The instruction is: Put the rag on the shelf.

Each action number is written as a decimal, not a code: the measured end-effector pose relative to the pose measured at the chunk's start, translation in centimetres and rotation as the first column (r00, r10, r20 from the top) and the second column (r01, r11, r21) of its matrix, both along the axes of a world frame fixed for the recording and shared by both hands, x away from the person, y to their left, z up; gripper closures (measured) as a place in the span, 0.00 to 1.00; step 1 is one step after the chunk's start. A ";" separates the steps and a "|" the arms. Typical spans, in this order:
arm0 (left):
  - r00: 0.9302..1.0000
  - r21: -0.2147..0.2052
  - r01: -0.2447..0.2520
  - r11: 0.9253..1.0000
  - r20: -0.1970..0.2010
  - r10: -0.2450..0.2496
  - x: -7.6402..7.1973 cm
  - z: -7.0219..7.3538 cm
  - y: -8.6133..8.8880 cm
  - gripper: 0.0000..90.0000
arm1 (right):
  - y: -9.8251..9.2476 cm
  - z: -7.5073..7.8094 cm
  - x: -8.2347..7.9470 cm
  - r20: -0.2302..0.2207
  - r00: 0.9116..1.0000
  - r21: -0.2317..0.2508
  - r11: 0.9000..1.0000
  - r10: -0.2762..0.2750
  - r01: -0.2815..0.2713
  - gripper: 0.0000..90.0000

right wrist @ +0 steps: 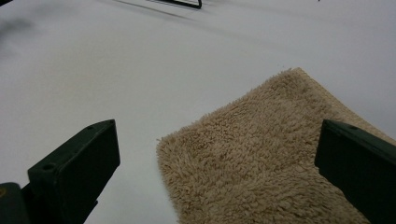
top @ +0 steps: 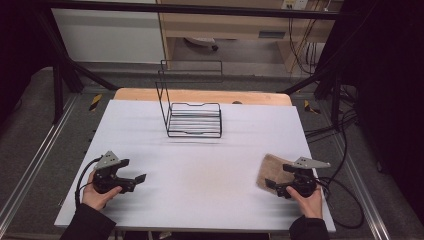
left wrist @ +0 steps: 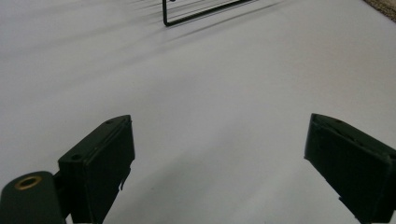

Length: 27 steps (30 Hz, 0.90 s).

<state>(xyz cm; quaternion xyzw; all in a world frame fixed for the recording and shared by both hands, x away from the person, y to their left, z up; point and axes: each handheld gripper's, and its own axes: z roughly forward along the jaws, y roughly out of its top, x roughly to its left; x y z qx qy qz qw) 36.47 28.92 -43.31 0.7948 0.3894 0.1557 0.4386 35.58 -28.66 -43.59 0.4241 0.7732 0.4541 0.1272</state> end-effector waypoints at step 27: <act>1.000 0.015 -0.002 1.000 0.002 0.002 0.0 -0.2 0.0 0.10 | 2.2 0.3 -0.1 0.003 1.000 -0.067 0.998 -0.002 0.002 0.02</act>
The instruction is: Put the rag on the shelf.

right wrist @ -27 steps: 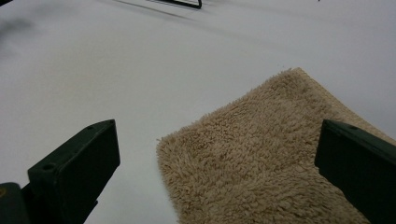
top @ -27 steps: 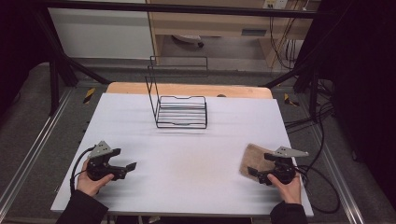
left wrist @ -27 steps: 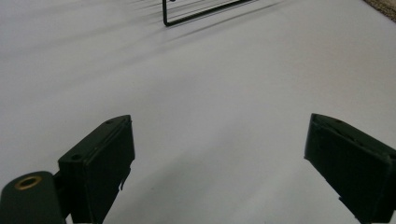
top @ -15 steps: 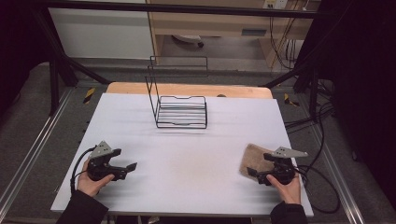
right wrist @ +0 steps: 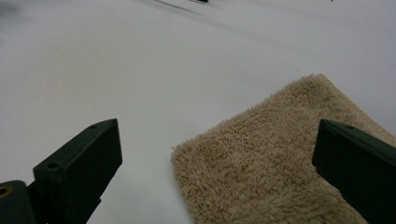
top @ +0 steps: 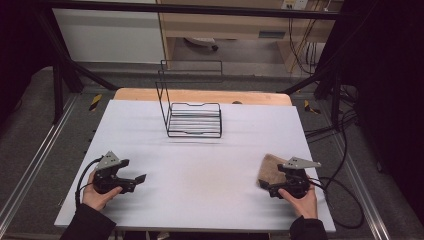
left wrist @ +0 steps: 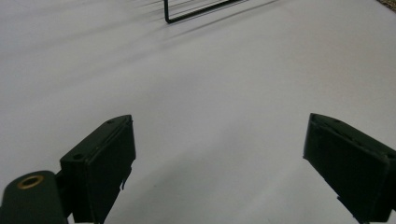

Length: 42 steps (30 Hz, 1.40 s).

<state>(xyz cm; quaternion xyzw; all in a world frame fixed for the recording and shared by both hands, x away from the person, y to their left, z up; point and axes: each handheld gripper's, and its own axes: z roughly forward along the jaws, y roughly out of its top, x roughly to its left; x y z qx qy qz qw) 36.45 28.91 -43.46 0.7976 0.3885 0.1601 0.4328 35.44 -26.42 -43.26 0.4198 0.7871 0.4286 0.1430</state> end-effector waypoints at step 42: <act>1.000 0.004 0.000 1.000 0.006 0.000 -0.1 0.1 -0.1 0.11 | 3.8 -1.3 0.0 -0.023 1.000 -0.262 0.965 0.009 -0.015 0.89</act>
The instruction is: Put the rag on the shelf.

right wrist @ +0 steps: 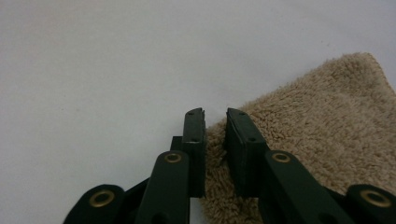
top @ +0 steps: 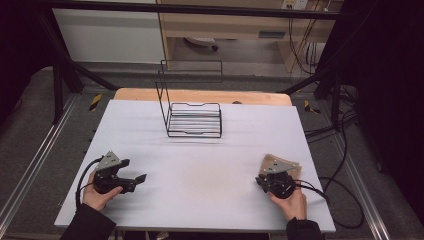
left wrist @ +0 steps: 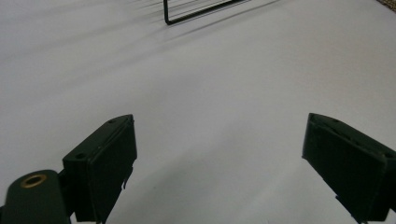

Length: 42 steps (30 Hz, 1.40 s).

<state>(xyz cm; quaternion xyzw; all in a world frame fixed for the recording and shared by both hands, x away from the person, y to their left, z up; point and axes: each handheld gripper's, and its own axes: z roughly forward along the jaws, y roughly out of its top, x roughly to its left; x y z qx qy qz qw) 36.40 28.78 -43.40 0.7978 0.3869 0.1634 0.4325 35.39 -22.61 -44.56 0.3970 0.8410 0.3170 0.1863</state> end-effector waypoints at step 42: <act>1.000 0.005 -0.002 1.000 -0.001 0.002 0.0 0.0 0.0 0.11 | 7.7 3.6 4.5 -0.043 0.999 0.187 0.982 -0.016 0.024 0.97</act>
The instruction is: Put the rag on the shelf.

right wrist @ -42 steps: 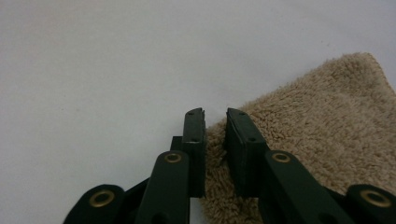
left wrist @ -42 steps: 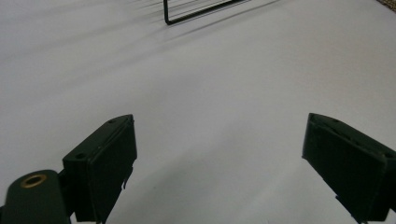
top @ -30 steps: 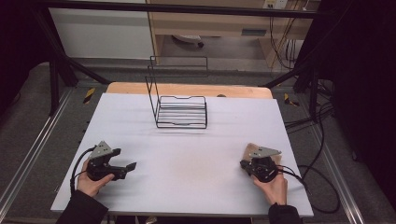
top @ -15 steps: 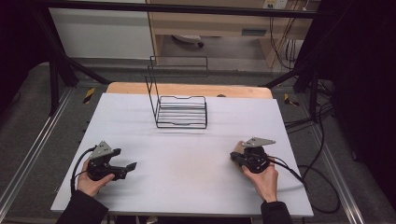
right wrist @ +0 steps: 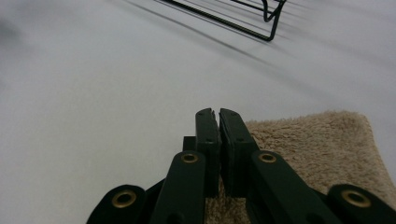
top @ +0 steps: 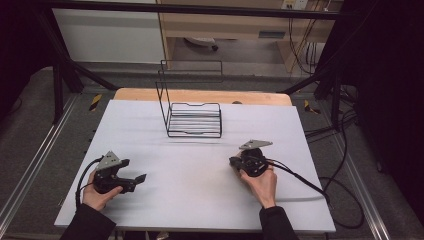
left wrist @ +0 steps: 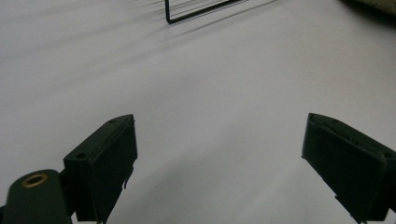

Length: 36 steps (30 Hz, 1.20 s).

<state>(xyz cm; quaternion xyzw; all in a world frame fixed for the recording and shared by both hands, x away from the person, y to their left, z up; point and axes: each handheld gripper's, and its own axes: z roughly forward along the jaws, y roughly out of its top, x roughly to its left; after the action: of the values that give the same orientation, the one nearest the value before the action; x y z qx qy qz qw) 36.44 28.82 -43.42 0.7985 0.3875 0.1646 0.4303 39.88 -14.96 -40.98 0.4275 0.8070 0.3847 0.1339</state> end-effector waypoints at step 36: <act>1.000 -0.001 0.000 1.000 0.000 0.000 -0.1 0.0 -0.1 0.11 | 1.9 -0.1 0.0 0.083 0.992 0.019 0.995 0.093 -0.095 0.49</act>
<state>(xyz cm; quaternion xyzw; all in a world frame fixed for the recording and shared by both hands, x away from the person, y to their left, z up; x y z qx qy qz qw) 36.38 28.71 -43.44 0.7984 0.3875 0.1646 0.4306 39.90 -13.05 -41.03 0.3745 0.8157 0.4170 0.1436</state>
